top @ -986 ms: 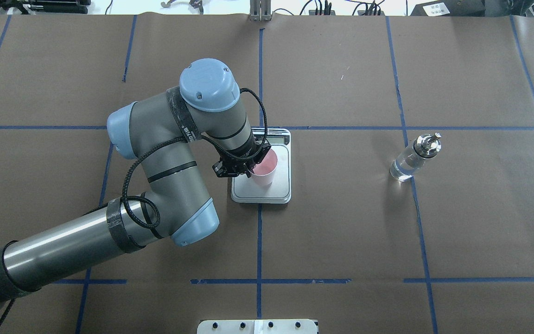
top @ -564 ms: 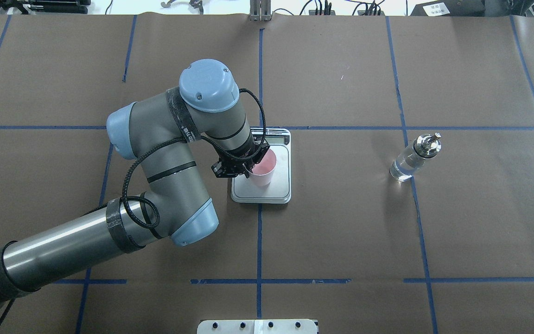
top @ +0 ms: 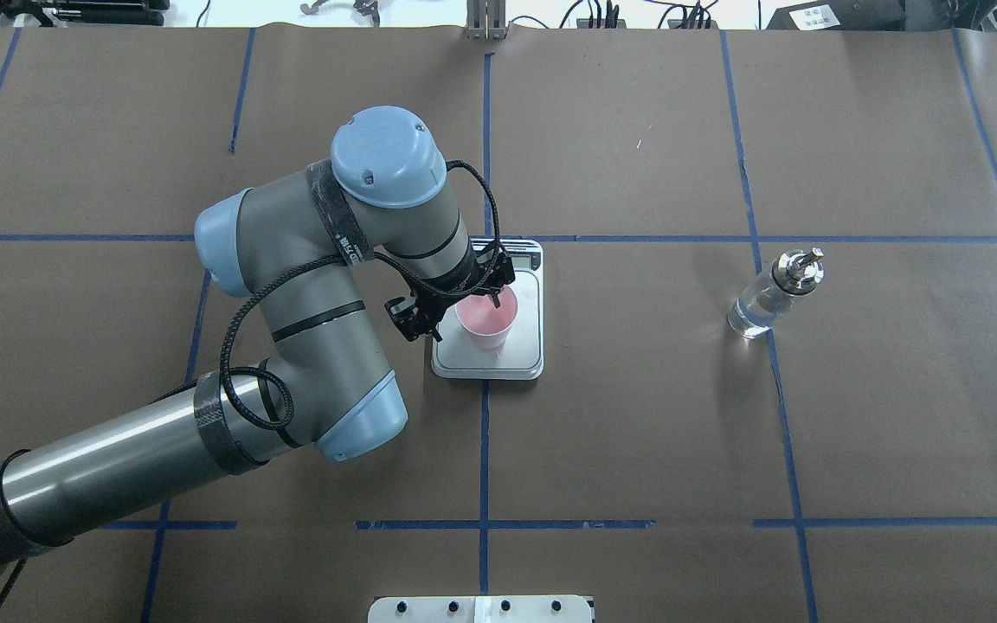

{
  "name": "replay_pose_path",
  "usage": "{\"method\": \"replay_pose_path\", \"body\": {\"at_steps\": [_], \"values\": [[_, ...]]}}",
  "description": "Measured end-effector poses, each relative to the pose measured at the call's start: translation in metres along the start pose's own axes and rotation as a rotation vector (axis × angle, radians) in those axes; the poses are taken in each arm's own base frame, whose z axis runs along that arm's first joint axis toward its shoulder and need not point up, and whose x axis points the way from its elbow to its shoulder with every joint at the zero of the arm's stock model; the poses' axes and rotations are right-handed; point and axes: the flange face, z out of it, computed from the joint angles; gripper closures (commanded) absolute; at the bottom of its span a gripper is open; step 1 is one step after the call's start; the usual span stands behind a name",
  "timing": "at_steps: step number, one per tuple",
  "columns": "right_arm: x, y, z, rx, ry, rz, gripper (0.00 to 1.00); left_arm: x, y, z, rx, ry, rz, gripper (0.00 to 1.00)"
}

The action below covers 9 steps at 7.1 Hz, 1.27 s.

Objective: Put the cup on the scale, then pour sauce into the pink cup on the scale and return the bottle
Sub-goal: 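Open the left gripper and withdraw it from the cup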

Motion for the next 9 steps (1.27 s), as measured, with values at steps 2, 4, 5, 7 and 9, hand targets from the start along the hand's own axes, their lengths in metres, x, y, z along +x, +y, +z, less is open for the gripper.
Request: {"method": "replay_pose_path", "body": {"at_steps": [2,4,5,7,9], "values": [[-0.002,-0.001,-0.001,0.001,-0.004,-0.001,0.00,-0.010,0.007,-0.043,0.011,0.014,0.044,0.00],[-0.004,0.000,-0.003,0.003,-0.009,-0.004,0.00,-0.048,0.010,-0.099,0.037,0.017,0.162,0.00],[-0.006,0.000,-0.005,0.006,-0.013,-0.008,0.00,-0.072,0.001,-0.124,0.061,0.005,0.258,0.00],[-0.010,0.001,-0.007,0.010,-0.017,-0.015,0.00,-0.120,-0.048,-0.162,0.130,-0.063,0.516,0.00],[-0.016,0.001,-0.008,0.011,-0.018,-0.022,0.00,-0.178,-0.121,-0.216,0.227,-0.132,0.769,0.00]]}}
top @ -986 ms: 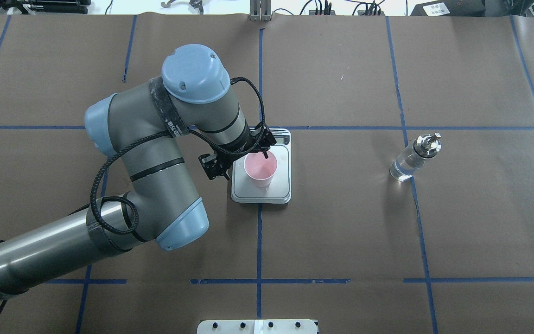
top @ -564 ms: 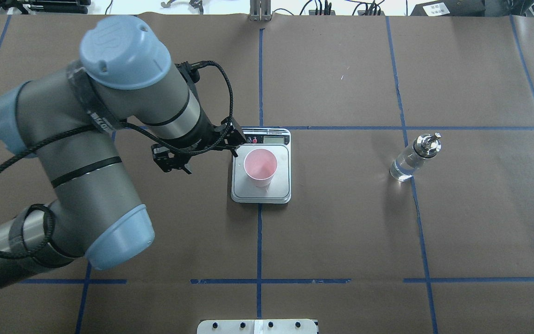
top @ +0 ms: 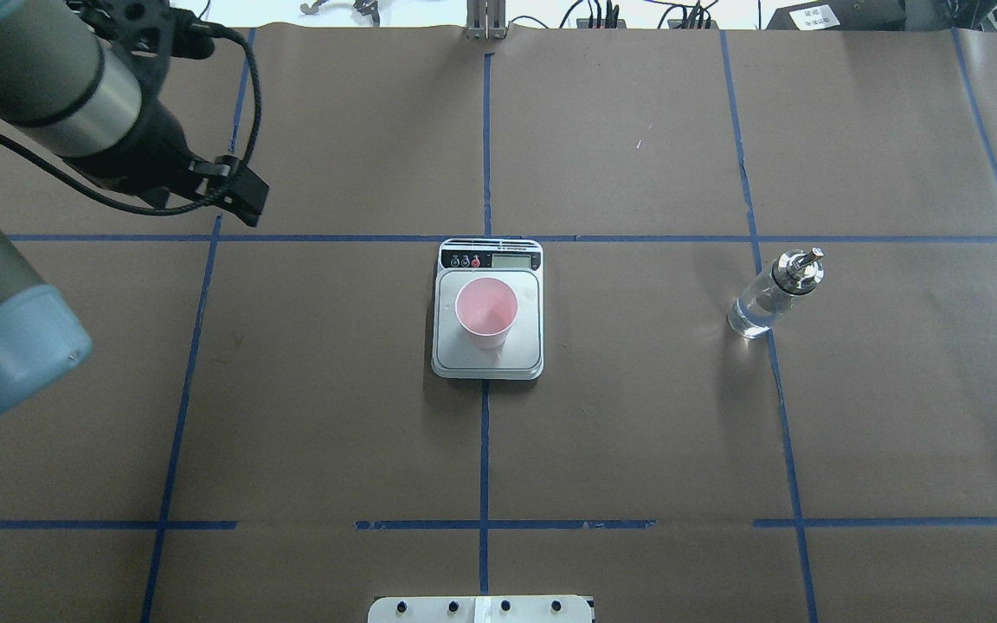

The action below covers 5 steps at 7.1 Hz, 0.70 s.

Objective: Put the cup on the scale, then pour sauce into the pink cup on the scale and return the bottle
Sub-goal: 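Open the left gripper and withdraw it from the cup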

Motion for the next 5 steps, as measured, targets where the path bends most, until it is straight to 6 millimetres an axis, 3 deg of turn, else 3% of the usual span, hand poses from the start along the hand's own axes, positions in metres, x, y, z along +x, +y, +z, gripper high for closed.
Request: {"method": "replay_pose_path", "body": {"at_steps": [2,4,5], "values": [[-0.036,0.003,-0.005,0.009,-0.003,-0.021,0.00,-0.102,-0.016,-0.022,0.032,-0.097,0.141,0.00],[-0.092,0.014,-0.018,0.029,-0.028,-0.028,0.00,-0.218,-0.035,-0.032,0.001,-0.187,0.212,0.00],[-0.122,0.021,-0.026,0.043,-0.041,-0.029,0.00,-0.263,-0.044,-0.041,0.016,-0.211,0.189,0.00]]}}
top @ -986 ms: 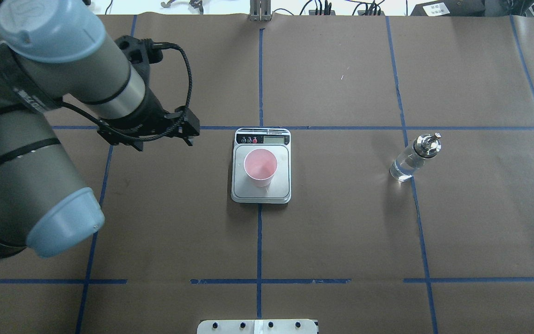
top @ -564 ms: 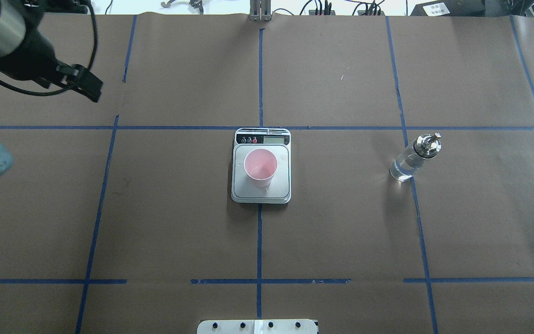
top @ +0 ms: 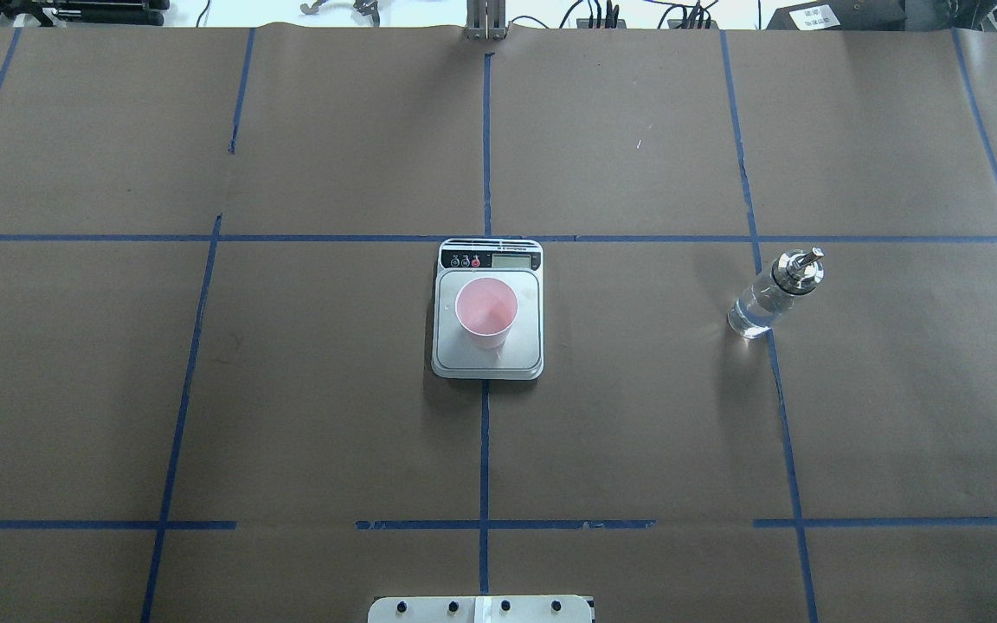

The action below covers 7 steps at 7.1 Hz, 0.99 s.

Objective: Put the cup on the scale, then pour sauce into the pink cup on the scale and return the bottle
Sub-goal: 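Move the right gripper toward the glass sauce bottle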

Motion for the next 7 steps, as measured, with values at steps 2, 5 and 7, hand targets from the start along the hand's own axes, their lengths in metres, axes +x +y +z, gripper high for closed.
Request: {"method": "replay_pose_path", "body": {"at_steps": [2,5,7], "values": [[-0.091,0.030,-0.004,0.045,0.006,0.058,0.00,-0.087,0.006,0.008,0.024,-0.032,-0.004,0.00],[-0.172,0.090,0.009,0.107,-0.031,0.045,0.00,-0.164,0.060,0.066,-0.012,0.008,0.013,0.00],[-0.195,0.112,0.008,0.218,-0.028,-0.026,0.00,-0.180,0.109,0.102,-0.018,0.013,0.016,0.00]]}}
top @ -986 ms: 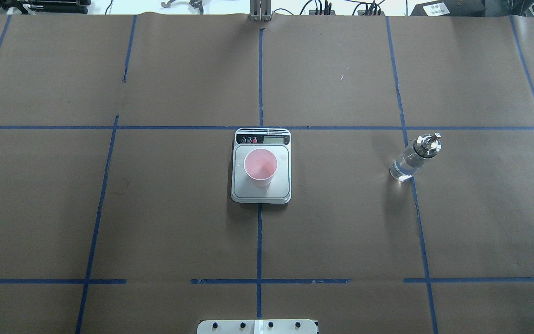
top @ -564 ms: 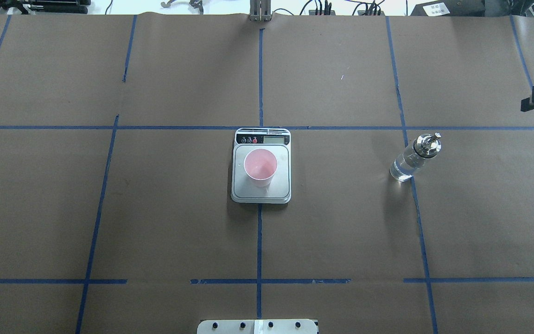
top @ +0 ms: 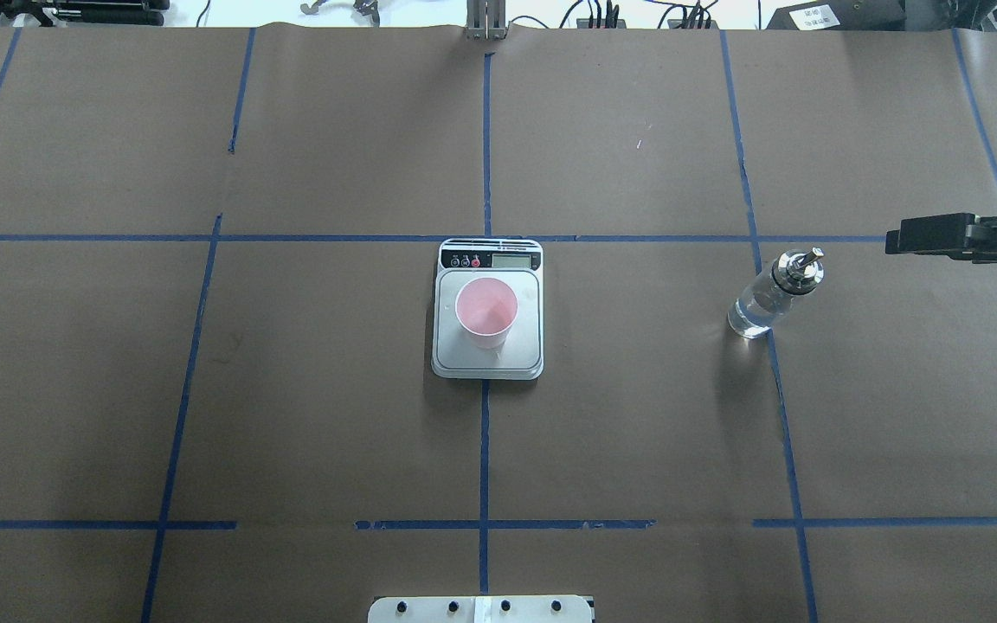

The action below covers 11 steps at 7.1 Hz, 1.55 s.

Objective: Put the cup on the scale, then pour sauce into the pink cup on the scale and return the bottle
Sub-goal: 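Move the right gripper toward the glass sauce bottle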

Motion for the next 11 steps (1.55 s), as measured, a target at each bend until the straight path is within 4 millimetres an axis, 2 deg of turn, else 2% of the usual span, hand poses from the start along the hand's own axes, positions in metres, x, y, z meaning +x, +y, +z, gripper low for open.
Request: {"method": "replay_pose_path", "body": {"at_steps": [2,4,8,9,11], "values": [[-0.011,0.003,-0.005,0.105,-0.046,-0.046,0.00,-0.001,0.007,0.005,-0.118,0.028,-0.079,0.00],[-0.024,0.022,0.009,0.190,-0.035,-0.085,0.00,-0.001,0.014,0.009,-0.212,0.054,-0.141,0.00],[-0.038,0.107,0.054,0.320,-0.005,-0.105,0.00,0.000,0.014,0.008,-0.223,0.059,-0.148,0.00],[-0.040,0.124,0.069,0.347,0.006,-0.097,0.00,0.000,0.013,0.008,-0.220,0.058,-0.146,0.00],[-0.031,0.151,0.107,0.387,0.013,-0.073,0.00,0.000,0.012,0.007,-0.217,0.057,-0.144,0.00]]}}
